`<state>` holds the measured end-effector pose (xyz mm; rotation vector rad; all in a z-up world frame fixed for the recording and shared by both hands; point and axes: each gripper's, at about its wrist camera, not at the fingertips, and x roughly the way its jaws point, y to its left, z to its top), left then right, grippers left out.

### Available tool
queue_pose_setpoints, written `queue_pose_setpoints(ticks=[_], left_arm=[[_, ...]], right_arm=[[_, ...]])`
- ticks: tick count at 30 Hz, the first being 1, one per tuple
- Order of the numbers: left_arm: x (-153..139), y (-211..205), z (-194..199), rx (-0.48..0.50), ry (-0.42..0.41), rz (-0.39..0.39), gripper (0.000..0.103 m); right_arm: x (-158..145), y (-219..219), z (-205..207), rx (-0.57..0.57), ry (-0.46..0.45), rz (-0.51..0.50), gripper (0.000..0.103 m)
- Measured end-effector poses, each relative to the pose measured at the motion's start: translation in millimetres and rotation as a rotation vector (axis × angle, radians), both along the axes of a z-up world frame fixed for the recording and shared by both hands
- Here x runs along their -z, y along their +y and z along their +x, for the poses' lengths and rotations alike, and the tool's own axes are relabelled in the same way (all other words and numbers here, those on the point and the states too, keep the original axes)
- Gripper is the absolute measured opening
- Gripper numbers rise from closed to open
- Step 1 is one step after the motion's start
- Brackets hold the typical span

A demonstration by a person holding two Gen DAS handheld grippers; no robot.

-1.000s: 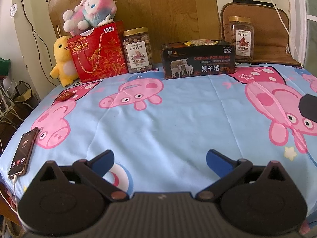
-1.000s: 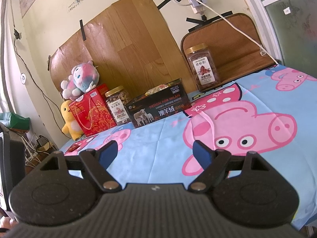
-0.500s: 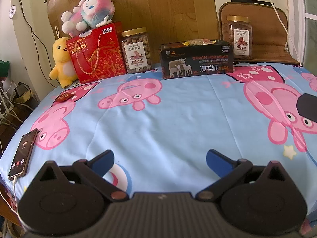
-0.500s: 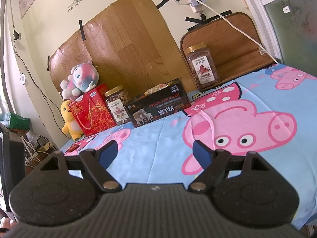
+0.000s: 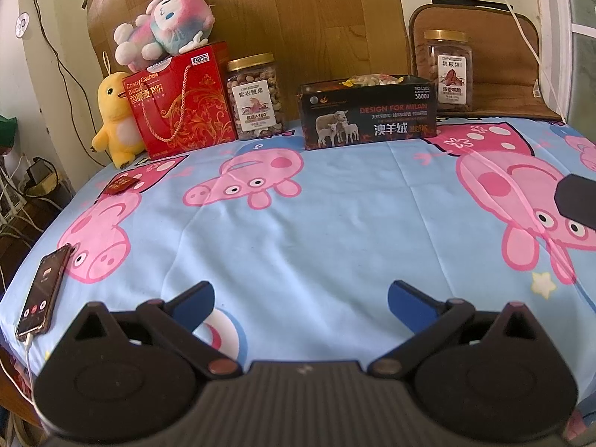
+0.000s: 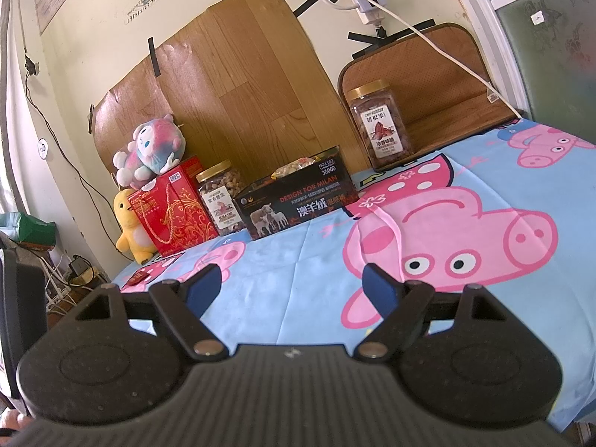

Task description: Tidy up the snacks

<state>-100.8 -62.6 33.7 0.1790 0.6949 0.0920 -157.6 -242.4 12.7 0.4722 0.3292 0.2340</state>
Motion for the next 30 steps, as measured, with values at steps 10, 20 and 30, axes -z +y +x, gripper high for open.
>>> queue_pose_setpoints(ticks=[10, 20, 30], left_arm=[[-1.5, -1.5, -0.3, 0.011, -0.007, 0.006, 0.103], [-2.4, -0.6, -0.3, 0.014, -0.010, 0.008, 0.103], [-4.5, -0.9, -1.2, 0.015, -0.015, 0.011, 0.103]], right_arm=[[-0.1, -0.2, 0.0, 0.000, 0.000, 0.001, 0.085], [-0.2, -0.9, -0.3, 0.002, -0.001, 0.001, 0.085], [-0.2, -0.6, -0.1, 0.003, -0.001, 0.001, 0.085]])
